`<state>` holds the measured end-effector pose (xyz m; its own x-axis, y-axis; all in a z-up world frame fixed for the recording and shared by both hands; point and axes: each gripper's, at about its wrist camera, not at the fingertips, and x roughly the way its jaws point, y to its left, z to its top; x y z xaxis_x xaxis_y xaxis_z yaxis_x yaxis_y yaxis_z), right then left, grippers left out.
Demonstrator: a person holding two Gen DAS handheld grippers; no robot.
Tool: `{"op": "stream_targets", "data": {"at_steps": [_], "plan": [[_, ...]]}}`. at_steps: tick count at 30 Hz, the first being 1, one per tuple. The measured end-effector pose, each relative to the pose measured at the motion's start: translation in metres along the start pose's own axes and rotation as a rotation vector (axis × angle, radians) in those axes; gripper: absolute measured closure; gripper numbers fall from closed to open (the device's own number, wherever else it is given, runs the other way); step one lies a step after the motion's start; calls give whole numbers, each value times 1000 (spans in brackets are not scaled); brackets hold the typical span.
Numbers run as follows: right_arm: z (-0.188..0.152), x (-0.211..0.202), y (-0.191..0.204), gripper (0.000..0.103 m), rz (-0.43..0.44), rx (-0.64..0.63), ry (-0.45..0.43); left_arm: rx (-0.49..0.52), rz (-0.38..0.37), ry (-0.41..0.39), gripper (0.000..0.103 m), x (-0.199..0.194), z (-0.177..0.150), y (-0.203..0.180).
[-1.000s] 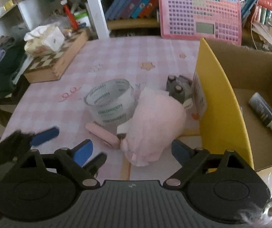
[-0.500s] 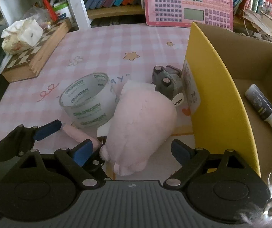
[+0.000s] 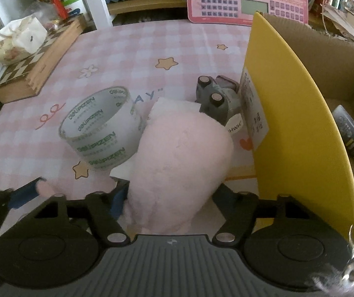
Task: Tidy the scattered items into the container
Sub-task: 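Grasp the pink utility knife with the left tool while the right tool grasps the pink plush pig, then carry the pink knife with the left tool while the right tool carries the plush pig over the yellow box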
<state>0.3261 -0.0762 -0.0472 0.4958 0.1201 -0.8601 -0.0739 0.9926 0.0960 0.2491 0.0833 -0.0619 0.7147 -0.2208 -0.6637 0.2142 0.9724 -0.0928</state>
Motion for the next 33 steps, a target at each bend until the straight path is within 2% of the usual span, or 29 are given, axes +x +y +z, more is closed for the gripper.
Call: {"op": "stream_targets", "data": {"at_steps": [8,18,25,33], "plan": [[-7,-19,-4,56,50,-35,-21,-71,6,-10,26,-30,-4,11],[-24,-67,-12,57,131,-142,-97,-83,-32,-56,26,-66,10,11],[-42,-93,-12,57,187,-215,-89,-48,-48,-46,26,-89,17,4],[-61,-123,2,57,220,-258,-133,-33,-73,-116,26,-129,24,2]]}}
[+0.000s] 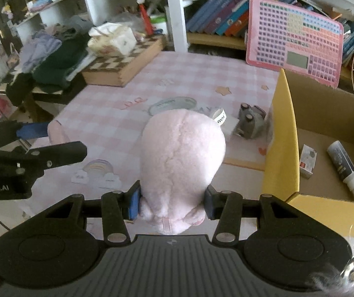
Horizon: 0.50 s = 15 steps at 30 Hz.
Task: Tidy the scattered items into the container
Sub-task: 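Carry the pink knife with the left tool while the right tool carries the plush pig over the yellow box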
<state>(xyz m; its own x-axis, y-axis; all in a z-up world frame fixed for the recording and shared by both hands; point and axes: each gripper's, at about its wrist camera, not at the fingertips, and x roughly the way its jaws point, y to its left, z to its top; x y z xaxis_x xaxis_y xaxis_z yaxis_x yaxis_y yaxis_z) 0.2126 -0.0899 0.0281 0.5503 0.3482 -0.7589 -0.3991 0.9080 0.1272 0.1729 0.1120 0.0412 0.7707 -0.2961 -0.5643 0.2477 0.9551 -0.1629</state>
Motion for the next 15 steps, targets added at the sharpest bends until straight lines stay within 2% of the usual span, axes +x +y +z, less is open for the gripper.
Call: {"op": "stream_targets", "data": {"at_steps": [8,15], "plan": [[-19,-18,22,57,-22,-70,-31,-1,-15,-15,26,-28,-5,-1],[-36,-28,35,57,-6,-34,-23,-15,-42,-12,26,-47,-17,-3]]}}
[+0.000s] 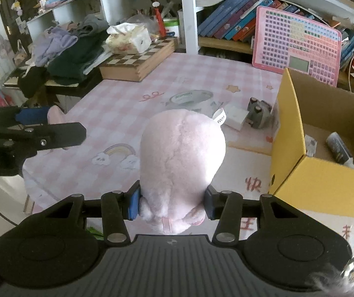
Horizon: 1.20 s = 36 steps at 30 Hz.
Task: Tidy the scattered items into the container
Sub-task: 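Carry the pink knife with the left tool while the right tool carries the plush pig over the yellow box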
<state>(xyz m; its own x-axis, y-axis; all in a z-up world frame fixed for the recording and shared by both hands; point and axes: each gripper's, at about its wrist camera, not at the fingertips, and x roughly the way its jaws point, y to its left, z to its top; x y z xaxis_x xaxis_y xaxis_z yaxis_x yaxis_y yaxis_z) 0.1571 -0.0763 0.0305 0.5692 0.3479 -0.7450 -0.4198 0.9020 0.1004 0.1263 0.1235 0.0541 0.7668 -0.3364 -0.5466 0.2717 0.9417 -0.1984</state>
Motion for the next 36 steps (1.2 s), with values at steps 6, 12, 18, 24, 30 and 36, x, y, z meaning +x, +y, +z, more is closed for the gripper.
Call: {"op": "stream_targets", "data": {"at_steps": [6,12,18,24,30,36], "plan": [[-12,-9,19,57,9,-17,-6,-3,-16,-6,26,-12,-6,-1],[-21,-17,31,57,-3,-15,-12,9,-37,-4,26,-20,-12,-3],[-34,-24,33,57,-28,25,-4,19,-80,22,26,-18,-19,-8],[-45,-29,26,57,-52,68,5,43,-118,33,26,-15,-20,-17],[-53,-36,19,57,-81,97,7,64,-158,48,26,-9,-21,-28],[-64,-44,7,57,-107,141,12,91,-192,66,26,-2,-23,-45]]}}
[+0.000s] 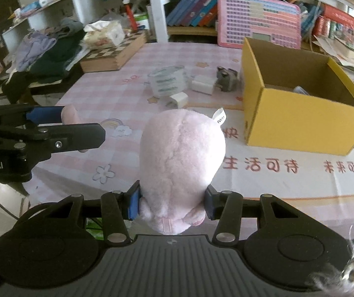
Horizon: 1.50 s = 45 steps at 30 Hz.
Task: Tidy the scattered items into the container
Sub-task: 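Carry the pink knife with the left tool while the right tool carries the plush pig over the yellow box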
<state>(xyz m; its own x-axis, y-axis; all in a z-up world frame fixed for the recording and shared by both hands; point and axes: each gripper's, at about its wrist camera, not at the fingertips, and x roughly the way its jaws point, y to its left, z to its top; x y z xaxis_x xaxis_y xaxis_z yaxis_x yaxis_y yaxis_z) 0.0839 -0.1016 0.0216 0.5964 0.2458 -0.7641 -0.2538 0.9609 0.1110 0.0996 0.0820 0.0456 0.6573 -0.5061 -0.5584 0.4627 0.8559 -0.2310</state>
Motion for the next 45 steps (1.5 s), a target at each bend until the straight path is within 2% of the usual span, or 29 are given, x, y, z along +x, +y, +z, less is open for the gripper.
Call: {"op": "stream_targets", "data": {"at_steps": [11,32,38,45], "plan": [[-7,-9,-35,57,-25,55,-6,46,-37,25,26,23,9,-31],[1,-12,-135,57,-38,114,41,73,-52,72,26,94,37,-88],[6,-16,-169,56,-55,149,52,107,-72,57,26,112,47,-108],[21,-29,-195,57,-48,134,1,92,-120,-1,26,123,72,-126]]}}
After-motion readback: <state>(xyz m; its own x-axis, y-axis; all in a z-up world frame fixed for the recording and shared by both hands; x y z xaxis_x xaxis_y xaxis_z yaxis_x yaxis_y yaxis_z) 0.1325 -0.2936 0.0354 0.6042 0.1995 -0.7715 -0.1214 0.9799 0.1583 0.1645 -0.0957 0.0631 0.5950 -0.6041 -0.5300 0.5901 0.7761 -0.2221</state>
